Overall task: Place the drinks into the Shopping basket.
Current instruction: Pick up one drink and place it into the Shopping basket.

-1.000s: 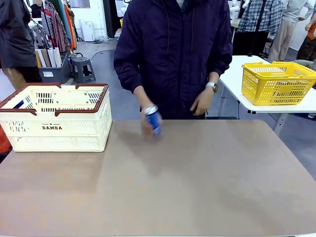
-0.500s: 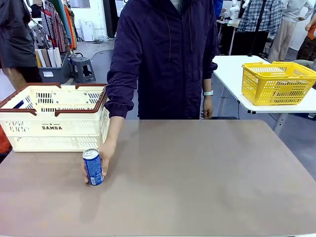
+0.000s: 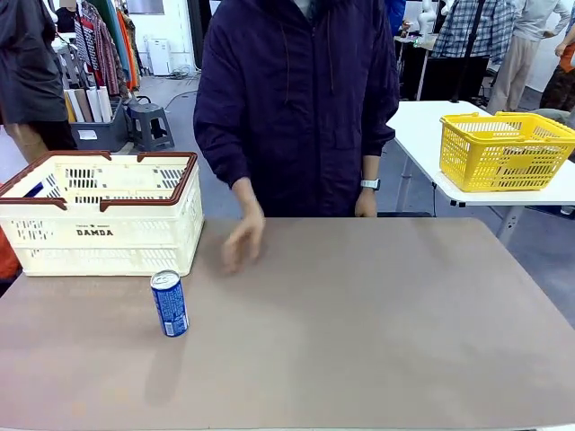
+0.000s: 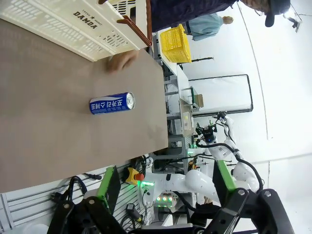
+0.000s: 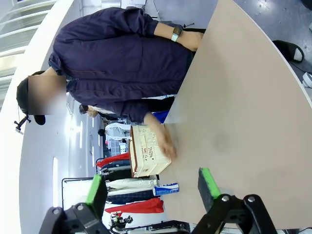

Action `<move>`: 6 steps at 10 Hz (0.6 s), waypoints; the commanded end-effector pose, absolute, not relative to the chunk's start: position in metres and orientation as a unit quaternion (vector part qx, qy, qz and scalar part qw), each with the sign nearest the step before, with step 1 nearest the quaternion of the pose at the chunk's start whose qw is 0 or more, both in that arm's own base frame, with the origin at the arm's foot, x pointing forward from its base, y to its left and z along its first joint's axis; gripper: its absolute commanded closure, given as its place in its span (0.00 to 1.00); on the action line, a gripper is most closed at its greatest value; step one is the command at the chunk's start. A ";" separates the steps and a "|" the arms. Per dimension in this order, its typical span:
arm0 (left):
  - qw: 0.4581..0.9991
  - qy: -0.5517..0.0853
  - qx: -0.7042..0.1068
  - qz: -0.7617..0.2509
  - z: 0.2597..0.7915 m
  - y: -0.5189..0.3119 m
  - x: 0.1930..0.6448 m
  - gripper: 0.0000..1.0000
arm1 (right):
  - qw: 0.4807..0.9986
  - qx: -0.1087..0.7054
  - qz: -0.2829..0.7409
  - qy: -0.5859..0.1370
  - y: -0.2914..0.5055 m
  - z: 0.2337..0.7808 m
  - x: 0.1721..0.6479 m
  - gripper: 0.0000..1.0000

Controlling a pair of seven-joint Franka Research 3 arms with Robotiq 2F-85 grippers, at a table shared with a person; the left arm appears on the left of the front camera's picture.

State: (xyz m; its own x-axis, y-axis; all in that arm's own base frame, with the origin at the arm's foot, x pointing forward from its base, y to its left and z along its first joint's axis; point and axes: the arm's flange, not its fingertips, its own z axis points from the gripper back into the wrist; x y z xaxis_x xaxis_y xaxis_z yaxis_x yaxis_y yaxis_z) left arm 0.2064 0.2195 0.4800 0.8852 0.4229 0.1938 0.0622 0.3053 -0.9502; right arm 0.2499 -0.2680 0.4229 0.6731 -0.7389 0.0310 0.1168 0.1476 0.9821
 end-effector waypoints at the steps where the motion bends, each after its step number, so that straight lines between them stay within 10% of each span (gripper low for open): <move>1: 0.808 -0.176 -0.553 0.104 0.496 0.194 0.210 0.00 | 0.714 0.576 -0.295 -0.269 -0.271 0.426 0.249 0.00; 6: 0.955 -0.031 -0.290 -0.052 0.532 -0.041 0.263 0.00 | 0.714 0.576 -0.295 -0.269 -0.271 0.426 0.249 0.00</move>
